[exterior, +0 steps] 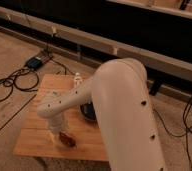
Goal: Place the pepper in the ceramic cup
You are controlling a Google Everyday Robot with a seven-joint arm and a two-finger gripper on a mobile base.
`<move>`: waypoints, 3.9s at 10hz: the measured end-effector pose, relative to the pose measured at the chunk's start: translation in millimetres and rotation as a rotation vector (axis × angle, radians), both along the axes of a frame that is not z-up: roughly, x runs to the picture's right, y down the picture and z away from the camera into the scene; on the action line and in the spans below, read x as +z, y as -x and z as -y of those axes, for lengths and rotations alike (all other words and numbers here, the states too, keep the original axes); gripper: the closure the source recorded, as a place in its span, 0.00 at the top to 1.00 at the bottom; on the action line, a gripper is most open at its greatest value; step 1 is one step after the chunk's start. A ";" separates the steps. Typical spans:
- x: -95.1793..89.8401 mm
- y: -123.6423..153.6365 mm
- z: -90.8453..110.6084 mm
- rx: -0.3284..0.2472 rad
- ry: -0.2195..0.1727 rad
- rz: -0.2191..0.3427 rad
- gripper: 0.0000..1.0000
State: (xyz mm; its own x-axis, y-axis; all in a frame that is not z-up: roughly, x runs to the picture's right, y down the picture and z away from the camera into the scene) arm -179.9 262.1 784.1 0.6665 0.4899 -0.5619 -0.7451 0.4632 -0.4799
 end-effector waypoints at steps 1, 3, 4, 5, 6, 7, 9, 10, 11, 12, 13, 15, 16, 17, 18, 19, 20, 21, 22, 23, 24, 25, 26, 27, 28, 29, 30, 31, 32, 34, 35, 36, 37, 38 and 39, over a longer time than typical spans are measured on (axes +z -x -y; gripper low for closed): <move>3.0 0.1 -0.5 -0.002 0.001 -0.003 0.65; 7.3 -0.2 -1.1 -0.008 0.000 -0.007 0.65; 8.3 -0.2 -1.3 -0.010 0.000 -0.008 0.64; 9.5 -0.4 -1.1 -0.014 -0.002 -0.010 0.58; 10.2 -1.0 -1.8 -0.019 -0.003 -0.011 0.49; 10.7 -1.6 -2.6 -0.024 -0.003 -0.012 0.38; 10.4 -2.7 -4.1 -0.031 -0.003 -0.016 0.18; 9.8 -3.5 -4.5 -0.033 -0.003 -0.019 0.09; 8.5 -4.6 -3.5 -0.035 -0.004 -0.022 0.02; 6.4 -4.7 -0.3 -0.034 -0.009 -0.023 0.00; 1.7 -2.5 8.9 -0.025 -0.022 -0.017 0.00; -11.7 4.1 32.2 0.006 -0.051 0.022 0.00; -18.5 4.5 46.3 0.035 -0.067 0.041 0.00; -24.5 1.6 63.9 0.073 -0.089 0.057 0.00; -29.3 -6.6 85.7 0.120 -0.119 0.067 0.00; -31.0 -13.1 99.8 0.150 -0.140 0.071 0.00; -32.6 -24.2 119.5 0.190 -0.171 0.071 0.00; -31.9 -37.6 139.8 0.232 -0.202 0.072 0.00; -28.1 -54.3 162.4 0.285 -0.233 0.077 0.00; -23.5 -67.0 178.6 0.328 -0.254 0.084 0.00; -18.1 -79.5 192.3 0.364 -0.272 0.089 0.00; -9.7 -96.6 206.2 0.405 -0.291 0.091 0.00; 1.1 -115.4 218.2 0.440 -0.308 0.089 0.00; 8.5 -127.1 225.2 0.461 -0.318 0.084 0.00; 19.9 -149.0 233.6 0.492 -0.330 0.066 0.00; 27.0 -165.4 241.2 0.520 -0.340 0.053 0.00; 32.3 -180.3 250.6 0.545 -0.353 0.042 0.00; 35.1 -190.8 258.0 0.562 -0.363 0.035 0.00; 37.2 -207.9 268.9 0.586 -0.380 0.019 0.00; 36.9 -233.8 282.6 0.620 -0.405 -0.006 0.00; 35.4 -243.8 287.9 0.633 -0.415 -0.016 0.00; 31.8 -256.8 293.2 0.647 -0.429 -0.030 0.00; 29.6 -265.3 295.2 0.653 -0.437 -0.039 0.00; 25.6 -275.2 298.2 0.663 -0.448 -0.051 0.00; 21.2 -284.2 300.7 0.672 -0.458 -0.062 0.00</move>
State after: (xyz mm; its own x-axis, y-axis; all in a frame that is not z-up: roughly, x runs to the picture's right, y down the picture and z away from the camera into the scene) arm 104.3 -38.6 805.3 0.1229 0.9642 -0.2350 -0.9528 0.0484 -0.2997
